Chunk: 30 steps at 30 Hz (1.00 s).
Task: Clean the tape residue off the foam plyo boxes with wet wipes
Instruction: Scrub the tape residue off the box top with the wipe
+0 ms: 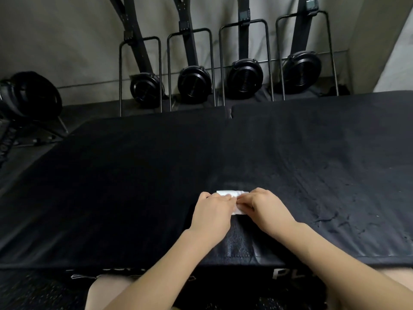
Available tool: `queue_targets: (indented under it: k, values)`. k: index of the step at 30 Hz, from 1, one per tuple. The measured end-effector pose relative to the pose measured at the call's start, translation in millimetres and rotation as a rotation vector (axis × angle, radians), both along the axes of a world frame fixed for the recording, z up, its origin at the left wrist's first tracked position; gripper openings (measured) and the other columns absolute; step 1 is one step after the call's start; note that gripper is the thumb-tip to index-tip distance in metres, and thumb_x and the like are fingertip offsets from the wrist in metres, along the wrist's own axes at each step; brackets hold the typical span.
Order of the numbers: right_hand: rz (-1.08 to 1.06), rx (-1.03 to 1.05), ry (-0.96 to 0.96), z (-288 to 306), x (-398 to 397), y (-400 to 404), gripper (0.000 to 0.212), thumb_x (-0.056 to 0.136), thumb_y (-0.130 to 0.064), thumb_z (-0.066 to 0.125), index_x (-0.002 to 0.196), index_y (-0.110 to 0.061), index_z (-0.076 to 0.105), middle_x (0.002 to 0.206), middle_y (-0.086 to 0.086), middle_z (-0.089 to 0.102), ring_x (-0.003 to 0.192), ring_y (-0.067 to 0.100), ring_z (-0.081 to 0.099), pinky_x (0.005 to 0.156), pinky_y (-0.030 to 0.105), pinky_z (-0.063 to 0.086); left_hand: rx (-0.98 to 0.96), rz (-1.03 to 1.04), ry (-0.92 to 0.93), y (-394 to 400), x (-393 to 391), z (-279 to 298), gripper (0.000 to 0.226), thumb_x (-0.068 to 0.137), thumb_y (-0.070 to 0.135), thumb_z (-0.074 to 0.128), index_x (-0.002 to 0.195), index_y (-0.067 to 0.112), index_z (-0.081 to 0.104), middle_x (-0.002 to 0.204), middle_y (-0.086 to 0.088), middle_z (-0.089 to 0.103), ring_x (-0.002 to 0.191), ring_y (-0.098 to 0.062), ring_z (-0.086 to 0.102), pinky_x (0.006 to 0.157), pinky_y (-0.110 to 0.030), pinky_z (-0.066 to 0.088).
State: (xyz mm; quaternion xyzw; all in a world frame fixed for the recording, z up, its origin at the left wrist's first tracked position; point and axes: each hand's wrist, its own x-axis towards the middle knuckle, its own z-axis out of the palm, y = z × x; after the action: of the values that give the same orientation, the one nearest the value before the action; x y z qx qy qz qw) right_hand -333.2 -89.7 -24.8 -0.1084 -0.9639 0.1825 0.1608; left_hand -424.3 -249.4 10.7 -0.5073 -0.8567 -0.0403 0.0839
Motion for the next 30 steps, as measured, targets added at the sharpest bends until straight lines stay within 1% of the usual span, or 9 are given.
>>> queue_targets:
  k: [4,7,11,15,19,21,24,28,30]
  values:
    - [0.061,0.048,0.076,-2,33,-12,0.011,0.087,-0.038,0.075,0.098,-0.037,0.078,0.097,-0.02,0.075,0.085,0.005,0.062,0.076,0.023,0.047,0.08,-0.094,0.001,-21,17,-12,0.006,0.09,0.028,0.061,0.09,0.034,0.062,0.076,0.014,0.057,0.069,-0.01,0.052,0.072,-0.03,0.041]
    - [0.091,0.079,0.106,-3,34,-11,0.02,0.079,-0.033,0.086,0.098,-0.038,0.08,0.104,-0.025,0.074,0.091,0.003,0.064,0.076,0.019,0.045,0.11,-0.095,0.002,-21,15,-13,0.008,0.087,0.028,0.063,0.086,0.035,0.06,0.076,0.016,0.057,0.072,-0.007,0.054,0.074,-0.029,0.042]
    - [0.069,0.057,0.076,2,-7,12,0.015,0.088,-0.032,0.076,0.103,-0.033,0.08,0.105,-0.02,0.075,0.095,0.008,0.065,0.081,0.024,0.05,0.06,-0.039,0.015,11,-20,-11,0.011,0.084,0.023,0.067,0.087,0.033,0.063,0.076,0.014,0.059,0.07,-0.01,0.053,0.073,-0.028,0.034]
    - [-0.008,0.028,-0.073,4,-56,41,0.025,0.097,-0.043,0.055,0.109,-0.034,0.075,0.102,-0.008,0.072,0.093,0.015,0.062,0.081,0.031,0.052,-0.005,0.022,0.05,50,-62,-7,0.016,0.095,0.025,0.054,0.103,0.033,0.066,0.088,0.011,0.065,0.081,-0.015,0.056,0.072,-0.03,0.023]
    - [-0.032,0.012,-0.12,16,-82,55,0.022,0.098,-0.039,0.058,0.104,-0.031,0.078,0.087,-0.001,0.069,0.084,0.02,0.061,0.073,0.032,0.048,-0.077,0.043,0.033,73,-85,6,0.022,0.101,0.028,0.048,0.116,0.032,0.064,0.084,0.005,0.065,0.084,-0.018,0.054,0.072,-0.031,0.023]
    - [-0.012,0.031,-0.152,22,-82,57,0.023,0.097,-0.04,0.059,0.098,-0.029,0.079,0.077,-0.002,0.066,0.079,0.019,0.057,0.071,0.033,0.048,-0.111,0.017,0.03,73,-82,14,0.021,0.101,0.025,0.048,0.112,0.029,0.066,0.079,0.004,0.063,0.079,-0.019,0.05,0.071,-0.032,0.023]
    - [0.043,0.073,-0.172,17,-65,57,0.036,0.095,-0.055,0.05,0.087,-0.028,0.073,0.068,-0.002,0.056,0.07,0.018,0.053,0.068,0.034,0.049,-0.108,-0.058,0.031,61,-70,13,0.014,0.089,0.017,0.057,0.087,0.028,0.064,0.059,0.008,0.039,0.065,-0.018,0.04,0.07,-0.032,0.023]
    - [0.084,0.002,-0.125,14,-52,56,0.027,0.095,-0.057,0.052,0.11,-0.046,0.071,0.097,-0.02,0.071,0.091,0.002,0.058,0.075,0.026,0.052,-0.052,-0.103,0.002,53,-75,0,0.01,0.083,0.019,0.057,0.082,0.028,0.063,0.058,0.01,0.04,0.066,-0.014,0.045,0.085,-0.031,0.032]
    - [0.072,0.032,-0.14,14,-70,63,0.029,0.095,-0.053,0.051,0.108,-0.041,0.073,0.1,-0.021,0.071,0.092,0.004,0.057,0.076,0.028,0.053,-0.027,-0.088,0.006,64,-87,1,0.011,0.085,0.02,0.055,0.083,0.027,0.063,0.061,0.01,0.041,0.068,-0.015,0.043,0.085,-0.031,0.033]
